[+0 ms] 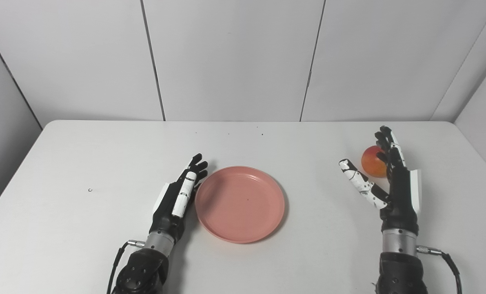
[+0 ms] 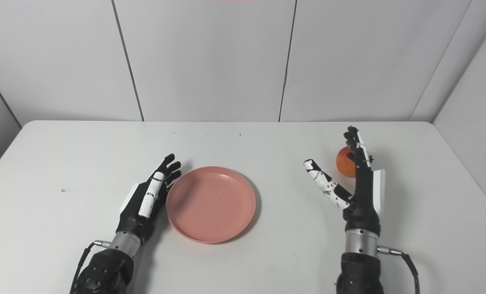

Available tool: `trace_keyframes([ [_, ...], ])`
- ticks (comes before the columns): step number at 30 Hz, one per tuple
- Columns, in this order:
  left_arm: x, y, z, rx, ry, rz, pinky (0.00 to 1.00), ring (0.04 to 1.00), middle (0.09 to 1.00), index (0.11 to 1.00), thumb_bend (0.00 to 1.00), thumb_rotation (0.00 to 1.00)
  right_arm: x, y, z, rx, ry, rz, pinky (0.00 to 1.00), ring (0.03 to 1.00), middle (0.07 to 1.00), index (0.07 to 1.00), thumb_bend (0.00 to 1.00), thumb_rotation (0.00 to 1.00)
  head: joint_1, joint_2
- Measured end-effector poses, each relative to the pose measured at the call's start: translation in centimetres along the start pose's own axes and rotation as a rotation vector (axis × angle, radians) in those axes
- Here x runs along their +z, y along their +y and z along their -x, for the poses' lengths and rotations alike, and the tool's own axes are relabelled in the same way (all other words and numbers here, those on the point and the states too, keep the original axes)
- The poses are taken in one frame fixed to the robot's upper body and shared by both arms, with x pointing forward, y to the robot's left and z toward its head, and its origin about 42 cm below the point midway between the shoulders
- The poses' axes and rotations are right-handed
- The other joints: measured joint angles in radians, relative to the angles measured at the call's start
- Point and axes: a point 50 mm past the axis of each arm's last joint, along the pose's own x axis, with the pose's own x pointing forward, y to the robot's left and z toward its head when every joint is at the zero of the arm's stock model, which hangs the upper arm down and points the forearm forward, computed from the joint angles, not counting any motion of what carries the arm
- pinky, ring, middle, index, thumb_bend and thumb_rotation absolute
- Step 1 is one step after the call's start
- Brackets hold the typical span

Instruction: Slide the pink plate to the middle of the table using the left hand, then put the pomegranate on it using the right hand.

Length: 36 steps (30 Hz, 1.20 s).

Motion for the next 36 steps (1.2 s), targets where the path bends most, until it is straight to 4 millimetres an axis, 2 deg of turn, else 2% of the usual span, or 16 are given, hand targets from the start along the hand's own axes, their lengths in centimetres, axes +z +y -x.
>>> trace_keyframes([
  [15,-0.6,0.1,-0.1,0.006,-0.049,-0.007,0.89,0.912,0.917,0.907,0.41,1.0,0.1,-2.3,-2.0,-0.053,-0.022,0.061,0.88,0.904,0.901,0.905,0.63,0.41,-0.009,-0.002],
  [27,-1.2,0.3,-0.1,0.013,-0.1,0.003,0.88,0.903,0.906,0.905,0.45,1.0,-0.5,-5.1,-3.8,-0.14,0.028,0.131,0.89,0.916,0.892,0.905,0.65,0.47,-0.014,-0.005],
  [36,-0.9,0.4,-0.3,0.018,-0.16,0.005,0.88,0.903,0.905,0.903,0.47,1.0,-1.0,-5.5,-4.4,-0.14,0.053,0.155,0.88,0.913,0.893,0.891,0.65,0.45,-0.015,-0.006],
])
